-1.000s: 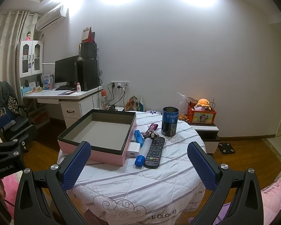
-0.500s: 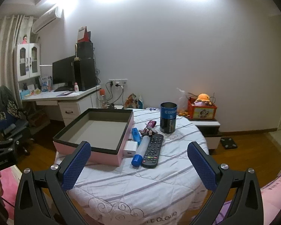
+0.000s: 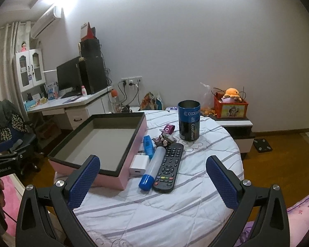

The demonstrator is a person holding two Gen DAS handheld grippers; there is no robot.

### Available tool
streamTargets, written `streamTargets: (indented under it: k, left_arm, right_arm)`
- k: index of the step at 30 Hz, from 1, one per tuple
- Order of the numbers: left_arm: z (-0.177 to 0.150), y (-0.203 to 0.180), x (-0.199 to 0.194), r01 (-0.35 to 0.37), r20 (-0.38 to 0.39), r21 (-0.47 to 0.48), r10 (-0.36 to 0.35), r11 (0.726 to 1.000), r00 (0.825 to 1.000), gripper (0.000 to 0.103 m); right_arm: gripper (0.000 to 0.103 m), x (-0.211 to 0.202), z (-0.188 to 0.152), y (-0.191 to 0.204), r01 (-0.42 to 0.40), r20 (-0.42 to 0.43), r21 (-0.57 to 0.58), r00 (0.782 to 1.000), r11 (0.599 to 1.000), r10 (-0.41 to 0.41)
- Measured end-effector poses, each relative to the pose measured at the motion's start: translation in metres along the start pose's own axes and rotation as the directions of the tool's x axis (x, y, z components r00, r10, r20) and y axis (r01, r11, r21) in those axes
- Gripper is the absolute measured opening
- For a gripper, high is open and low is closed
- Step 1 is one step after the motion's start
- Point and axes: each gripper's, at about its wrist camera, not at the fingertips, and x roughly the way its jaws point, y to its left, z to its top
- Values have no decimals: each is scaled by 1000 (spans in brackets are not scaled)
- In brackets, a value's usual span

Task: Organize rigid objects
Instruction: 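Grasp the pink tray box rim with the left gripper while the right gripper grasps the blue can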

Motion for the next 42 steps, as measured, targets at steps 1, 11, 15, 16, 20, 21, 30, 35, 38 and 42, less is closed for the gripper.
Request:
streamTargets:
  k: [1,11,15,16,20,21,30,35,38,42]
  left_arm:
    - [3,2,7,-3,-16,-3,3,1000,1000,103]
    - [20,1,70,-11,-121,14,13,1000,993,103]
    - [21,6,96,-6,-170,9,7,1000,985,103]
    - [22,8,104,0,-185,0,0,1000,983,103]
    - [28,14,125,12,-219,-23,-17,1000,976,103]
    - [29,15,132,15,-231,-26,-21,1000,973,103]
    - [30,21,175,-11,-314,-16,5,1000,949,103]
    - [28,23,191,0,-351,-5,-2,1000,936,103]
    - [26,24,199,4,-377,-11,-8,1000,926,103]
    - [24,24,205,3,-387,-11,-7,1000,922,95]
  right_arm:
    - [103,4,2,-1,2,-5,0,1000,1000,-2]
    - [103,47,14,-21,33,-76,21,997,999,-32]
    - [103,64,17,-31,45,-101,39,994,998,-41]
    - [103,69,17,-34,48,-109,43,993,998,-43]
    - [103,87,20,-41,43,-130,56,991,998,-35]
    - [103,92,21,-43,41,-136,59,990,997,-32]
    - [103,140,32,-60,85,-196,45,978,995,-75]
    - [103,164,44,-66,85,-214,30,974,996,-76]
    - [103,175,52,-67,73,-217,22,974,997,-67]
    - [103,193,61,-72,64,-215,26,975,998,-57]
